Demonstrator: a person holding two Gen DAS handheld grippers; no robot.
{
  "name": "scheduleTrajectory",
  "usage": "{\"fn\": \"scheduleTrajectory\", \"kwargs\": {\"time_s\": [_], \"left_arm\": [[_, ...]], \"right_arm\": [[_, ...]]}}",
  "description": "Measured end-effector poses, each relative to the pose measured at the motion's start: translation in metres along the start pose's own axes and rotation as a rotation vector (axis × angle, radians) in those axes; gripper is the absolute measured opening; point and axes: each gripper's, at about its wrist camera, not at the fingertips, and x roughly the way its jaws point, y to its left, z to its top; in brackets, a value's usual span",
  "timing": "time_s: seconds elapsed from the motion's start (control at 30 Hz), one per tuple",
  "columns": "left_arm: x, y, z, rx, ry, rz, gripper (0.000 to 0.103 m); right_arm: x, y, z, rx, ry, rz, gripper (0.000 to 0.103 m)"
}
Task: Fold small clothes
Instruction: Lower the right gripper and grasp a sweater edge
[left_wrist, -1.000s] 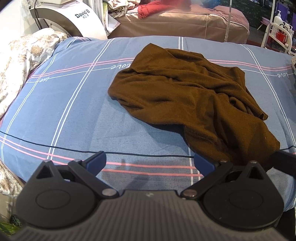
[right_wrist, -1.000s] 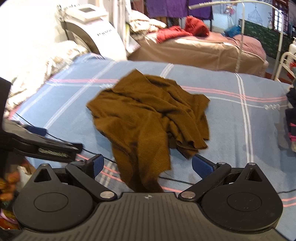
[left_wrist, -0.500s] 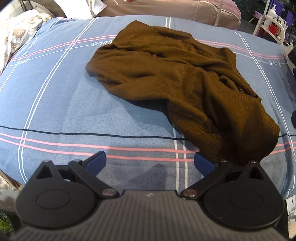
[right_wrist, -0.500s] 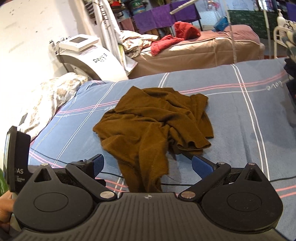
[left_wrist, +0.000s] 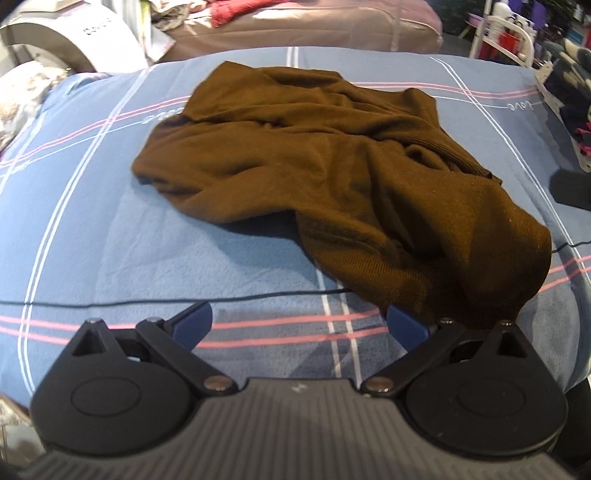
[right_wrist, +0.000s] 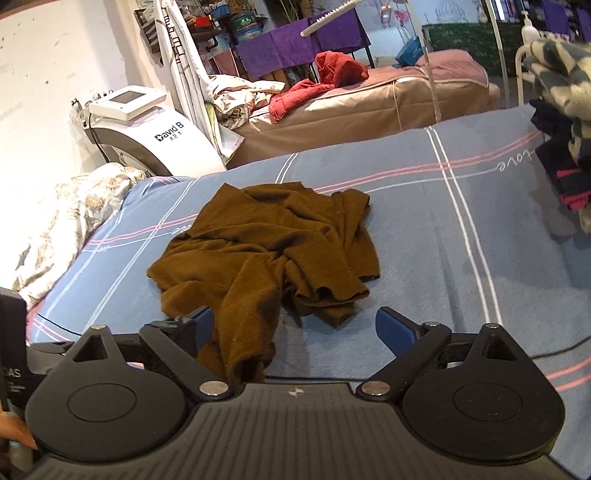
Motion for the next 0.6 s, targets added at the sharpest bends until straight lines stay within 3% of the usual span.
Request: {"fn": "scheduleTrajectory", "kwargs": {"time_s": [0.07,0.2,0.4,0.5,0.6], "left_arm": [[0.003,0.004,0.006,-0.011,0.006,-0.009,0.103],[0.007,0.006,0.014,-0.046,0.034,0.048,0.103],[0.006,0.012,0.005,-0.047,0.048,0.051,0.103],[0.006,0.016,0.002,-0.068,0.062,0.054,0.103],[0.006,0.018,0.003,-0.064,0.055,0.067,0.103]], "right_arm": [[0.003,-0.004,0.004,-0.016,-0.006,-0.015,0.103],[0.016,-0.009,0.008,-0.048,-0.008,-0.037,0.103],[0.041,-0.006,0.011,-0.109,0.021,-0.029,0.101],[0.051,-0.005,0.014,-0.130,0.030,-0.029,0.094],[0.061,-0.005,0.016,-0.143,0.045,-0.038,0.077]]}}
